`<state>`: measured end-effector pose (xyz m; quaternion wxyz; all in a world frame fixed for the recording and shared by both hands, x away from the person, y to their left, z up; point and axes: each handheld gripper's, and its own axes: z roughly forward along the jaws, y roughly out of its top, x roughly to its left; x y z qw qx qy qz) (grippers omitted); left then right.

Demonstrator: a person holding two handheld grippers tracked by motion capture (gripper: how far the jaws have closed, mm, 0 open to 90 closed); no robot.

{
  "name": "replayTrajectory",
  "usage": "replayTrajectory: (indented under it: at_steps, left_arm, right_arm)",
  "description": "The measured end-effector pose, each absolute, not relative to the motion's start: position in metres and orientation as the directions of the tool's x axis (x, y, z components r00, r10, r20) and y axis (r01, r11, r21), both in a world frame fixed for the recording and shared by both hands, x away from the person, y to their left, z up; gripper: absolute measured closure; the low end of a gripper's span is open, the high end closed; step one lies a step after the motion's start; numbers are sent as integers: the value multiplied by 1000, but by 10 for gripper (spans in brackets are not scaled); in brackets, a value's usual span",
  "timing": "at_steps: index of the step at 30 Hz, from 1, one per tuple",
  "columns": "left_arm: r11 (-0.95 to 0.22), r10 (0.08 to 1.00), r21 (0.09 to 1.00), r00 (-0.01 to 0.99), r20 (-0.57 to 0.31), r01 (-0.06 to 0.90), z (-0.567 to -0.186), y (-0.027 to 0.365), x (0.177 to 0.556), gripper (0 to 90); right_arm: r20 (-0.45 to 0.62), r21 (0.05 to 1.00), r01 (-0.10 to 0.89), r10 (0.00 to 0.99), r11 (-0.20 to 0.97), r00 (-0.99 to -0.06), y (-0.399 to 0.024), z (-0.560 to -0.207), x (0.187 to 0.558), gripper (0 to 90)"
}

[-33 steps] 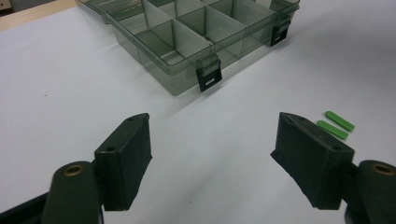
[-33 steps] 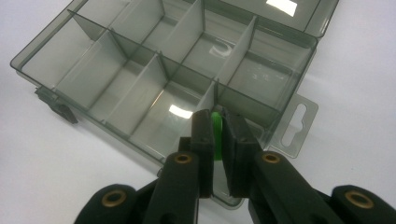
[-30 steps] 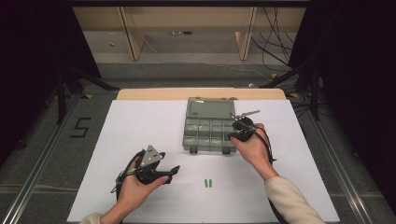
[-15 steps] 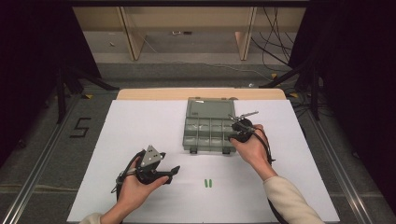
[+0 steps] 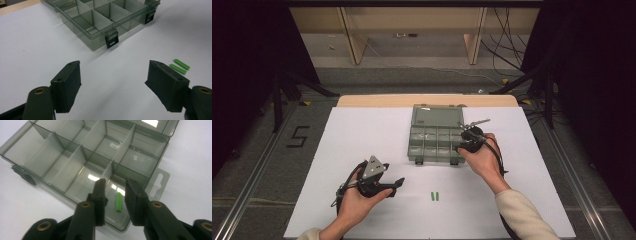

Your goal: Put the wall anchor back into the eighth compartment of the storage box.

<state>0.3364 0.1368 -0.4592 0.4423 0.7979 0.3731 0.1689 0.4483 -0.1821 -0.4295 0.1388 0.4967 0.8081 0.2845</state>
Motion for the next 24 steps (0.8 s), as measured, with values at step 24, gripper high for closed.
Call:
replayTrajectory:
  at_steps: [24]
  left_arm:
    - [-366,732,824,681,-33,433,-458,140,337,268]
  right_arm:
    - [122,561,756,870,336,-477,-167,-416,414,496]
